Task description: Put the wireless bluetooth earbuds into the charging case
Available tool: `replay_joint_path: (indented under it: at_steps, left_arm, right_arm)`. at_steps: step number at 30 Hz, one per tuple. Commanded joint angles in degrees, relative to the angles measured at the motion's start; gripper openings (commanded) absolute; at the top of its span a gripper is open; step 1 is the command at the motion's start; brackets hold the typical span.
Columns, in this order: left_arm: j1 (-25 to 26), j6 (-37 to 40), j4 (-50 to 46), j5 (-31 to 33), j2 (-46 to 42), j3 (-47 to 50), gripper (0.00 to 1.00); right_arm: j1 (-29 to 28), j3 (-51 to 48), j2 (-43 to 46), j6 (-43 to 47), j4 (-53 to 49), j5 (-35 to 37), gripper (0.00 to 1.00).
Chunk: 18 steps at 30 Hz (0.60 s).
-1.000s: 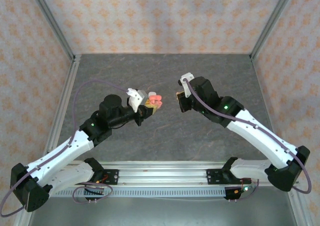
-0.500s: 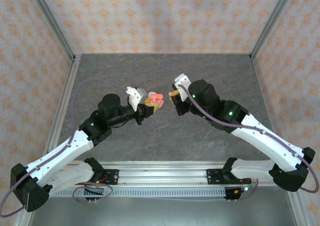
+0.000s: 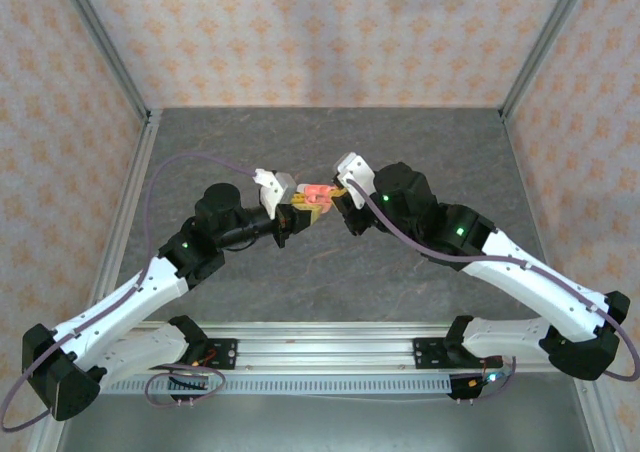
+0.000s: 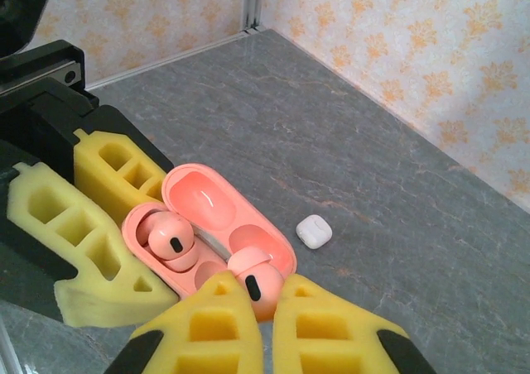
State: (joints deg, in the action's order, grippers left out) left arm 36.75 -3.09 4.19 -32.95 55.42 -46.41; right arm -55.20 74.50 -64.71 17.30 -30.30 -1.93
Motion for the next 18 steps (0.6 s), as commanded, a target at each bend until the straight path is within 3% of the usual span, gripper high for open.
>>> replay_joint_path:
  at_steps: [1,18]
  left_arm:
    - [0.2,-0.8,2.5,-2.8,-0.1,-2.4,0.0]
    - [0.2,-1.3,1.1,-4.5,0.8,-4.7,0.0]
  right_arm:
    - [-0.4,0.6,1.1,2.1,2.0,-0.9,0.08]
    - [-0.4,1.7,1.6,7.3,-2.1,-5.1,0.09]
